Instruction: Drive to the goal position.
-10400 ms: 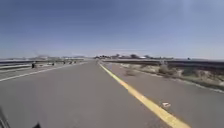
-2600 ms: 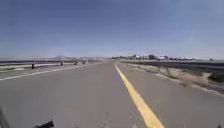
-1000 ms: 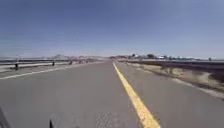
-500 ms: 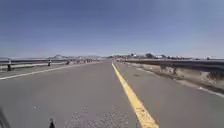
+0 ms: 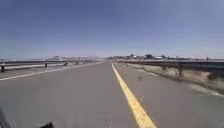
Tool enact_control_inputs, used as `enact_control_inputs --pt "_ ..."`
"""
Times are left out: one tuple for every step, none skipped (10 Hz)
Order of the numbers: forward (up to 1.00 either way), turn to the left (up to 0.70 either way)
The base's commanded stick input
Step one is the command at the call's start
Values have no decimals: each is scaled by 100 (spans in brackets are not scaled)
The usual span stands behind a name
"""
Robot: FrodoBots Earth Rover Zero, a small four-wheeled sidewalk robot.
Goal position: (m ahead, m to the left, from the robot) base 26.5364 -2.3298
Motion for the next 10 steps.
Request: enact_control_inputs --pt "85 0" --pt "85 0" --pt "85 0" --pt "85 0" --pt "85 0" --pt "85 0" --pt "85 0" --pt "85 0" --pt "85 0" --pt "85 0"
